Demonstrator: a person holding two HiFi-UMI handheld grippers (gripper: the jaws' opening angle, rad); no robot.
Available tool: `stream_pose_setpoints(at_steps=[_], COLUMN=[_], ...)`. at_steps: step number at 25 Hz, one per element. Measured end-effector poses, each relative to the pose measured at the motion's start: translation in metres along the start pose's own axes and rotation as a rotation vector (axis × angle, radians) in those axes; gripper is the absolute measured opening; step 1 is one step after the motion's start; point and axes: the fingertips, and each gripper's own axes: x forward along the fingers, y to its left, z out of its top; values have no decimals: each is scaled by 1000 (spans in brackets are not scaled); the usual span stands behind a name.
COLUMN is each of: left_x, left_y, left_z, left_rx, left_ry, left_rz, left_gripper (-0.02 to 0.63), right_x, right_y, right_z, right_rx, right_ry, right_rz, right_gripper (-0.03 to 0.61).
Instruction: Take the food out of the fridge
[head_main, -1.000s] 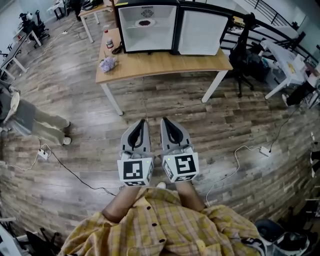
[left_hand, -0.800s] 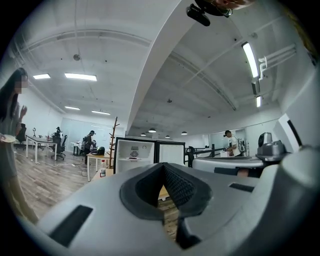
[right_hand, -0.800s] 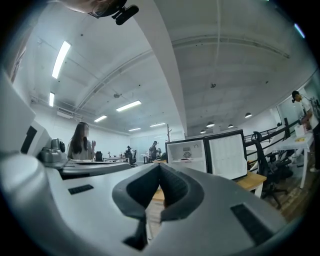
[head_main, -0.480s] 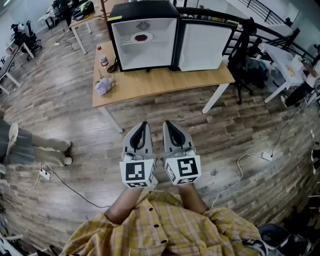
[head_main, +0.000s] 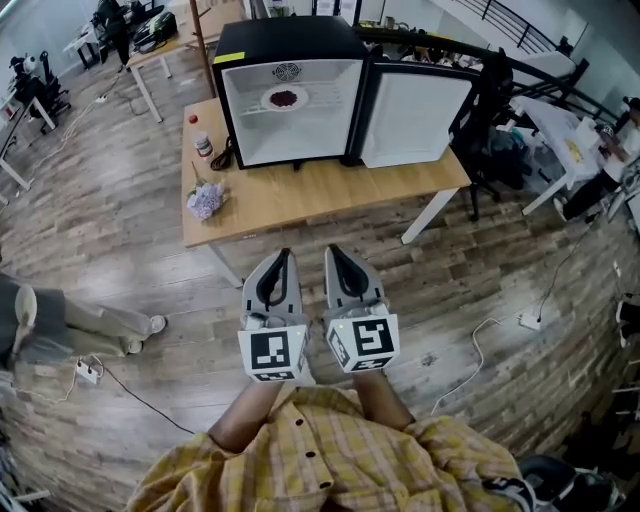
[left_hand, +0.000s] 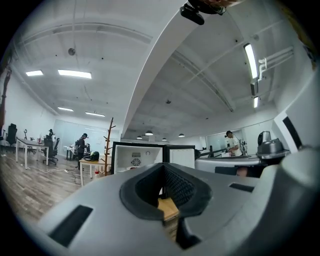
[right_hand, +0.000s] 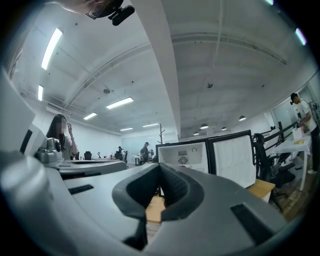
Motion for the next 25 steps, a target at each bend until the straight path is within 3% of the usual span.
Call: stream_pose_setpoints(at_steps=[5,17,25], left_x=[15,26,51], left_y=[23,29,33], left_z=[3,-1,-2], left_rx=[-20,-52,-26], left_ry=[-4,-6,-8], left_rz=[12,-19,-1], left_gripper=[8,8,8], right_x=[18,33,56], right_y=[5,5,-14], right_z=[1,-1,-3], right_rx=[-17,-38,-26], right_ry=[14,32,25], right_rz=[-19,-38,-23], right_gripper=[6,6,6])
